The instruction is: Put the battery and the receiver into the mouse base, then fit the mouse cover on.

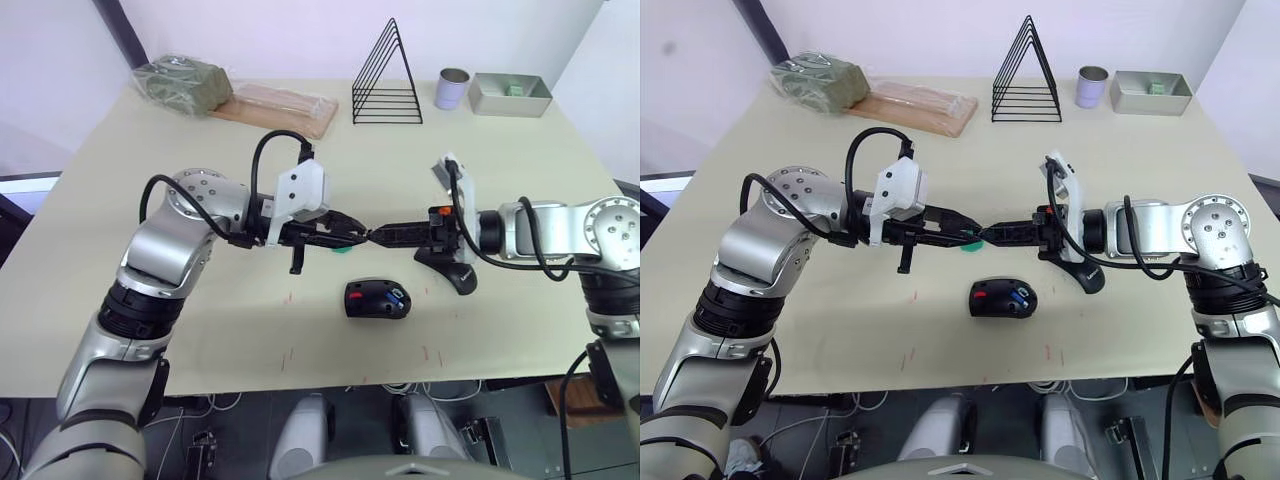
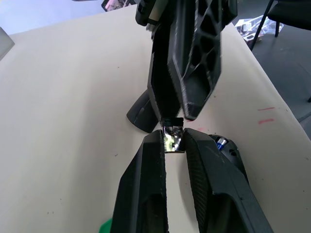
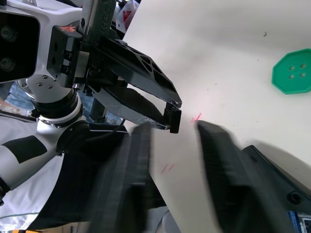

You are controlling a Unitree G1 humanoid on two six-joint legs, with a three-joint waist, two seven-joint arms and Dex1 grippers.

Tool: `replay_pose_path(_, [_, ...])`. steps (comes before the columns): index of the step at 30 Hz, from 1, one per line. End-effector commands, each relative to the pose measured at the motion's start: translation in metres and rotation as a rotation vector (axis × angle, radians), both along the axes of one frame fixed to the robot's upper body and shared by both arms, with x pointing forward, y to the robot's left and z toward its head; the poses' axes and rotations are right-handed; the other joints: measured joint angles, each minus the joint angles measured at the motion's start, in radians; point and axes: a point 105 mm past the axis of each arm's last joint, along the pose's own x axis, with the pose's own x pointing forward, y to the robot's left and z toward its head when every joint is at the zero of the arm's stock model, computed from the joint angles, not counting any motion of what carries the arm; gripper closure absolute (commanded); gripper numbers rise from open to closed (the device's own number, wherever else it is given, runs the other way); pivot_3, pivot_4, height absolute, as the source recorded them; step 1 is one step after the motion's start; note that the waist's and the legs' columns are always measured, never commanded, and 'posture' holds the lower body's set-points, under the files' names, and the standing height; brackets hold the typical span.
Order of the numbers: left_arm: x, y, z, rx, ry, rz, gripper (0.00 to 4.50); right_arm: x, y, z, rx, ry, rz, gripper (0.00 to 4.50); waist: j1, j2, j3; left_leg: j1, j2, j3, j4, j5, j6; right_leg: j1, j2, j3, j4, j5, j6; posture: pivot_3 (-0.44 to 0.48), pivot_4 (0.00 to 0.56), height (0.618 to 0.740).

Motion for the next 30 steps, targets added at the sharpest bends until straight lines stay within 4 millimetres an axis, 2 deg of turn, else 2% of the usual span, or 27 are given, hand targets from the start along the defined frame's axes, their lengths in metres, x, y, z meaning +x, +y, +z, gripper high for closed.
replay_pose_path(1, [-0.0051,-0.0032,0.0025,0.006,-0.045,-0.039,3.9,-0.003,0.0016,0.0163,0.038,-0.047,0.021,3.03,0.0,0.0,0.0,0.0,0.0,0.0,0.0,0.0,0.0,0.0,0.0,0.0,0.0,0.0,0.0,0.0,0.15,0.74])
replay_pose_path(21, [-0.0048,-0.0025,0.0002,0.011,-0.062,-0.047,3.9,-0.0019,0.0032,0.0168,0.044,-0.042,0.02,3.03,0.0,0.0,0.0,0.0,0.003,0.0,0.0,0.0,0.0,0.0,0.0,0.0,0.0,0.0,0.0,0.0,0.15,0.74])
replay_pose_path(24, [-0.0045,-0.0028,0.0005,0.01,-0.063,-0.047,3.9,-0.0013,0.0034,0.0174,0.045,-0.042,0.019,3.84,0.0,0.0,0.0,0.0,0.003,0.0,0.0,0.0,0.0,0.0,0.0,0.0,0.0,0.0,0.0,0.0,0.15,0.74])
replay_pose_path(25, [-0.0046,-0.0027,0.0004,0.01,-0.063,-0.047,3.9,-0.0012,0.0035,0.0175,0.046,-0.042,0.019,4.3,0.0,0.0,0.0,0.0,0.003,0.0,0.0,0.0,0.0,0.0,0.0,0.0,0.0,0.0,0.0,0.0,0.15,0.74])
replay_pose_path(26, [-0.0046,-0.0027,0.0003,0.01,-0.062,-0.047,3.9,-0.0011,0.0035,0.0174,0.045,-0.042,0.019,4.42,0.0,0.0,0.0,0.0,0.003,0.0,0.0,0.0,0.0,0.0,0.0,0.0,0.0,0.0,0.0,0.0,0.15,0.74])
replay_pose_path(30, [-0.0049,-0.0027,0.0,0.01,-0.062,-0.048,3.9,-0.0016,0.0042,0.0169,0.046,-0.04,0.022,4.42,0.0,0.0,0.0,0.0,0.003,0.0,0.0,0.0,0.0,0.0,0.0,0.0,0.0,0.0,0.0,0.0,0.15,0.74])
